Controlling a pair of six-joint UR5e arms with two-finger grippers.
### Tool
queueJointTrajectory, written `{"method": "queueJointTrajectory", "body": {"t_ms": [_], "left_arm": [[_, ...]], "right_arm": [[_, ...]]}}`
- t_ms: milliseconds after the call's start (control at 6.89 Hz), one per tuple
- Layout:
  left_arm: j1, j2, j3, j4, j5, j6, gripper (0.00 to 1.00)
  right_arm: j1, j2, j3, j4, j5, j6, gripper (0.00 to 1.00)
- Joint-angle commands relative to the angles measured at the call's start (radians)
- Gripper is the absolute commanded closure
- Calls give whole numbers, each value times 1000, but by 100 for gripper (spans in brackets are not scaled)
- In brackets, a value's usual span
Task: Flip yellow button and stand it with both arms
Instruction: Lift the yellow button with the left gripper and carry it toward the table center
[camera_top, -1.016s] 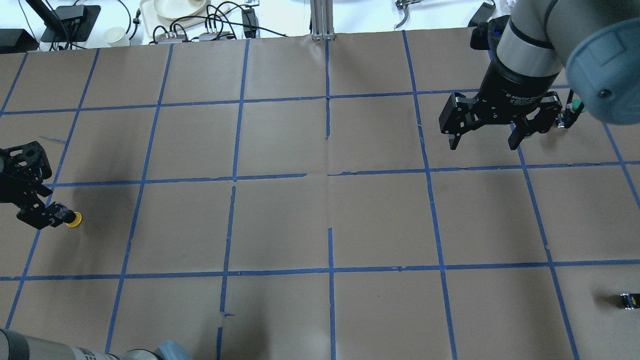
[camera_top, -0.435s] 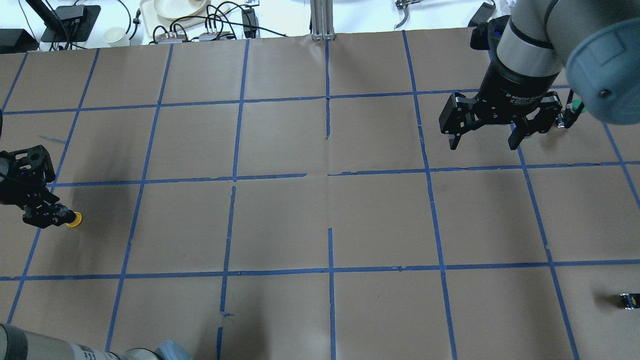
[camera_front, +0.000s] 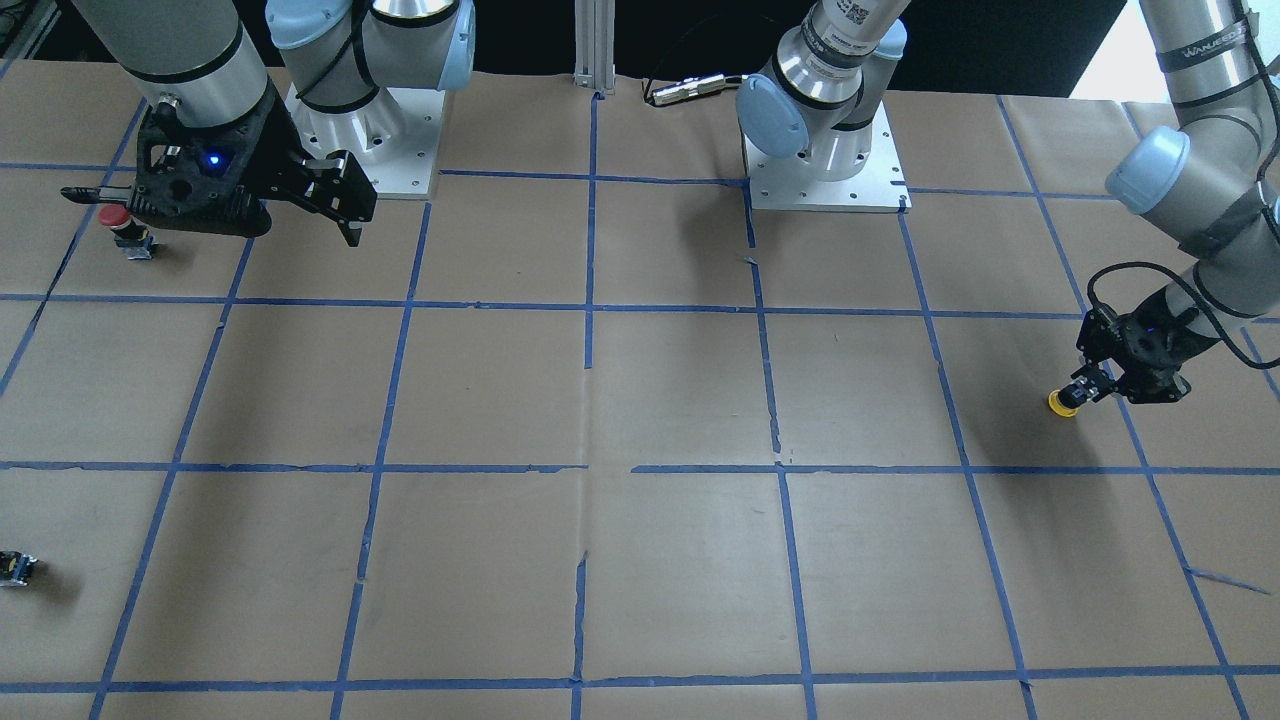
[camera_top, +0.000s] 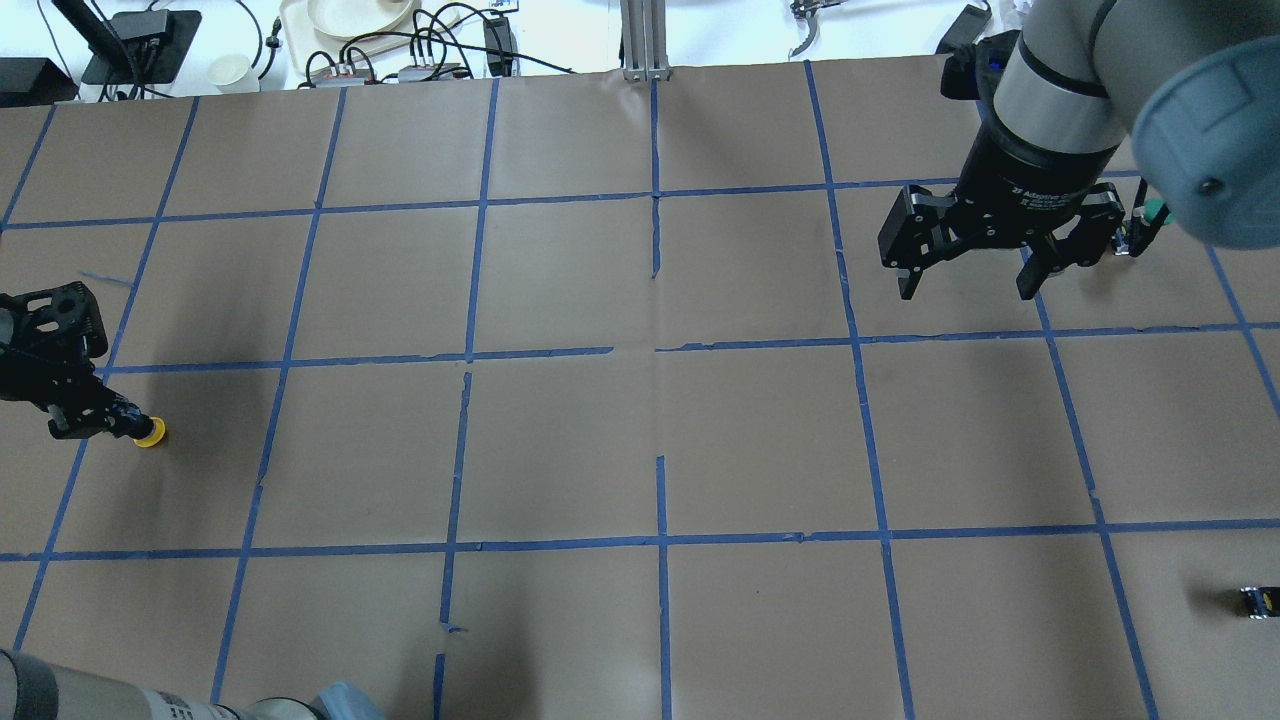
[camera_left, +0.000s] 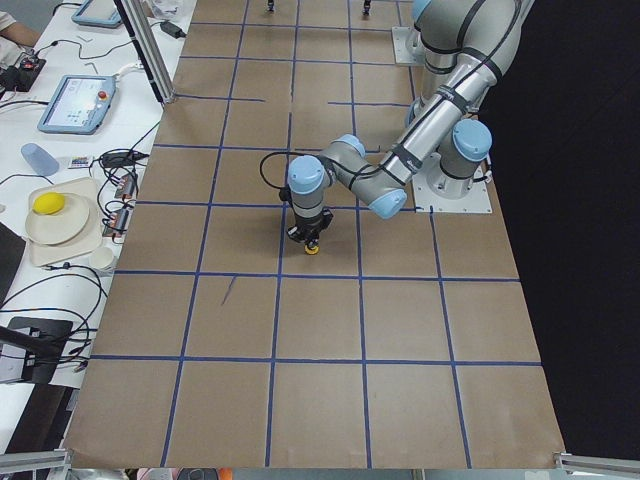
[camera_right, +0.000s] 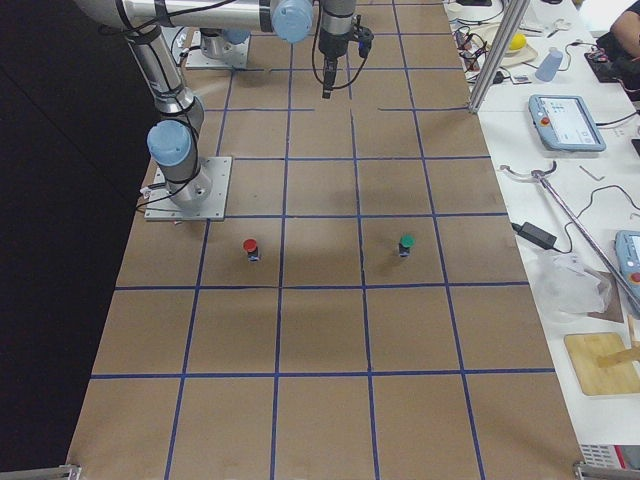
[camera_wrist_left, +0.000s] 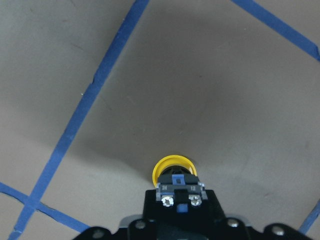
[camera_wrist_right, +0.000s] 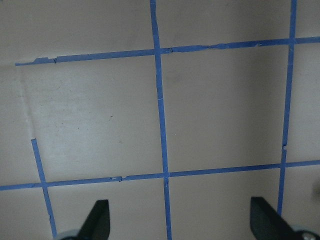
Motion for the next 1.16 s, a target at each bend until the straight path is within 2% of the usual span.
{"method": "queueJointTrajectory", "body": {"t_ms": [0,290,435,726,1016], "left_arm": [[-26,53,42,-165,-148,-27,87],[-95,137,154,-493,-282,-171,87],[-152,151,188,-584,-369,-284,87],[-300,211,189,-671,-529,-570,87],[-455,268,165,-699,-719,-877,88]], "right_arm": [[0,1,0,1,0,0,0],[0,1,0,-1,0,0,0],[-3,1,0,-6,0,0,0],[-32,10,0,-9,3,-3,0],[-80,40,-2,2,6,11,0]]}}
